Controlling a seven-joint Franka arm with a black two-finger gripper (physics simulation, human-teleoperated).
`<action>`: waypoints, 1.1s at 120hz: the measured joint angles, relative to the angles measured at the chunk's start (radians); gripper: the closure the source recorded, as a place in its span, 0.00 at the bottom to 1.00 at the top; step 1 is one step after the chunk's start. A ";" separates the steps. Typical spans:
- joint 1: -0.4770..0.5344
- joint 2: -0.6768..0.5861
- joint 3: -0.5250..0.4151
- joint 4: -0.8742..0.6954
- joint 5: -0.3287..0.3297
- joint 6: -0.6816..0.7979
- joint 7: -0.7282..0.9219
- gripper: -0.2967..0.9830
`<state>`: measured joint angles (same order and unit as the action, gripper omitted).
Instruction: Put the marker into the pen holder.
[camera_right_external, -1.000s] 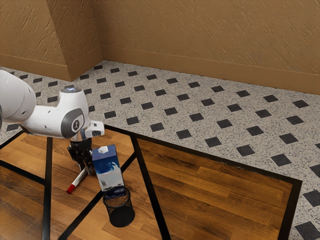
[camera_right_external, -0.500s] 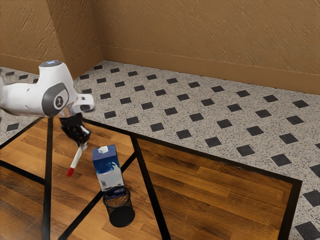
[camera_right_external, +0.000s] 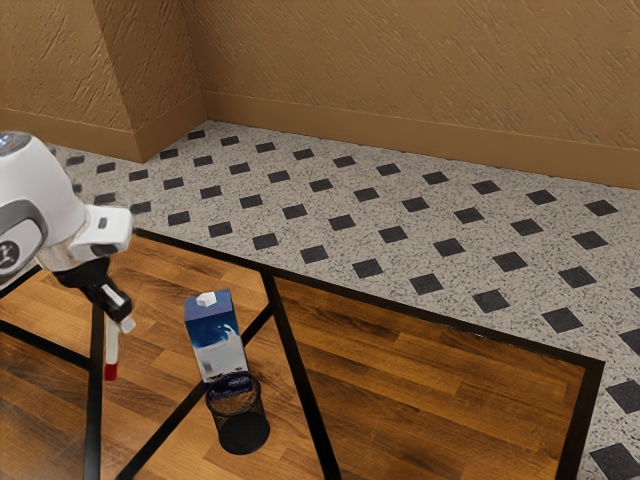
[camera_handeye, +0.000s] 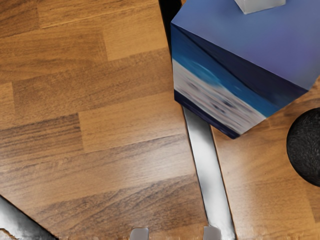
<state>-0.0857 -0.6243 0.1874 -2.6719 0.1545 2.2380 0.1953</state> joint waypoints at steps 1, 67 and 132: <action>0.000 -0.008 -0.003 -0.005 0.001 -0.001 -0.001 0.82; 0.010 0.158 -0.392 0.076 -0.083 -0.043 -0.091 0.80; 0.012 0.416 -0.435 0.245 -0.072 0.065 -0.132 0.76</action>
<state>-0.0734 -0.2085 -0.2473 -2.4268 0.0828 2.3027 0.0632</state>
